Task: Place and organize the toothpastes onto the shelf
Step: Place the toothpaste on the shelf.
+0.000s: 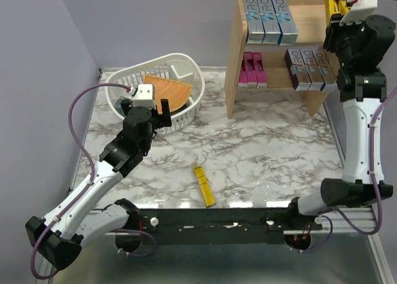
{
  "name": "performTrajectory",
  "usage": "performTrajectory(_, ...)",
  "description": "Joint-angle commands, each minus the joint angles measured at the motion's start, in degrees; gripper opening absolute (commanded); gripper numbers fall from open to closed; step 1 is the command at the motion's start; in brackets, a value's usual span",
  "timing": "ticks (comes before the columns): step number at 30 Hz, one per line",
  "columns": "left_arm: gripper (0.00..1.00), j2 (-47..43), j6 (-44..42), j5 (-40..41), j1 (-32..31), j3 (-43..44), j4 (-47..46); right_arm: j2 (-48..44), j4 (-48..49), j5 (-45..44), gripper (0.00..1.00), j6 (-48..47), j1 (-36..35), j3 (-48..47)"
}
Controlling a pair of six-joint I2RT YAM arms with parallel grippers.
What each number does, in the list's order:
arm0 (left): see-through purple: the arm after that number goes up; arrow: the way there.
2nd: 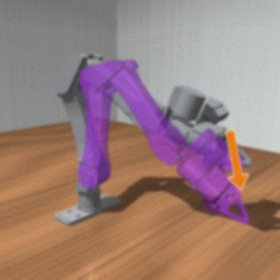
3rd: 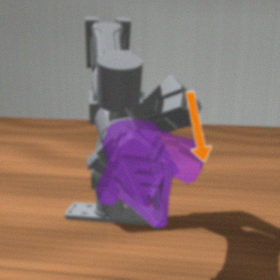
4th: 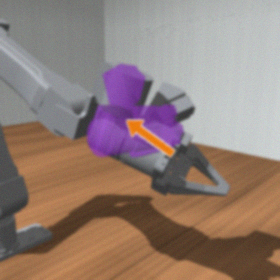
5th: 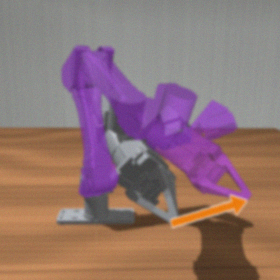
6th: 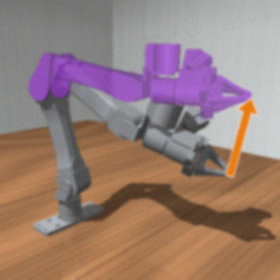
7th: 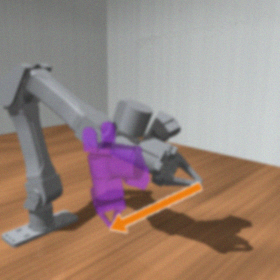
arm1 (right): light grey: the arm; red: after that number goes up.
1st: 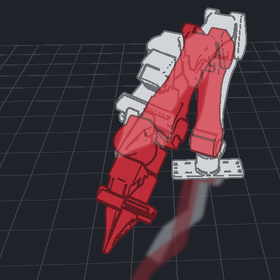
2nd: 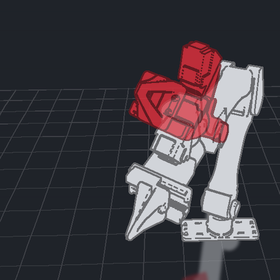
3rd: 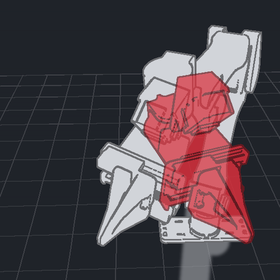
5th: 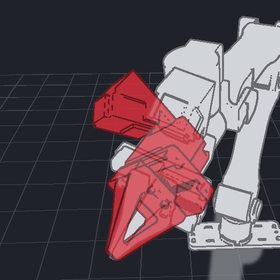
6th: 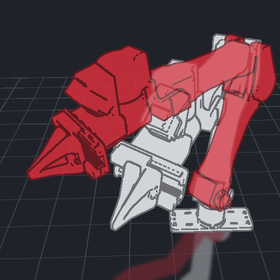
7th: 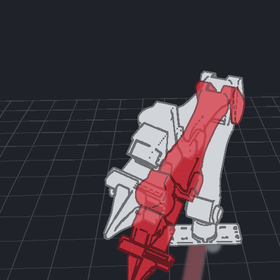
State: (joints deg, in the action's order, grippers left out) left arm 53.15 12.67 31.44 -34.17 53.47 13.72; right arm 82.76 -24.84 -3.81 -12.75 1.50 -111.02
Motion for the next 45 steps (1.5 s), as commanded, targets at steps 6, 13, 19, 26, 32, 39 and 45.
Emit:
performTrajectory(6,0.99,0.12,-1.15,-0.24,1.65,-1.35,-2.55,13.47,-7.94,11.64,0.36,0.09,7.55,-13.42)
performTrajectory(13,0.99,0.99,-0.89,-0.94,2.27,-1.62,-2.91,14.97,-8.21,6.29,0.47,0.62,8.26,-11.68)
performTrajectory(19,0.99,1.43,-0.71,-1.29,2.44,-1.71,-2.90,14.01,-5.92,0.22,0.51,-0.34,8.61,-10.09)
performTrajectory(26,0.99,1.52,-0.63,-1.47,2.53,-1.79,-2.99,10.76,-4.34,-0.58,0.49,-1.57,8.96,-6.67)
performTrajectory(32,0.99,1.26,-0.80,-1.56,2.62,-1.88,-2.99,9.44,-3.90,-1.37,0.49,-1.48,9.14,-6.05)
performTrajectory(39,0.99,1.00,-0.89,-1.38,2.62,-2.14,-3.26,9.35,-2.32,-4.44,0.49,-2.19,9.23,-4.03)
performTrajectory(45,0.99,1.61,-0.98,-1.65,2.62,-2.06,-3.34,7.68,0.05,-6.91,0.50,-1.66,9.40,-1.31)
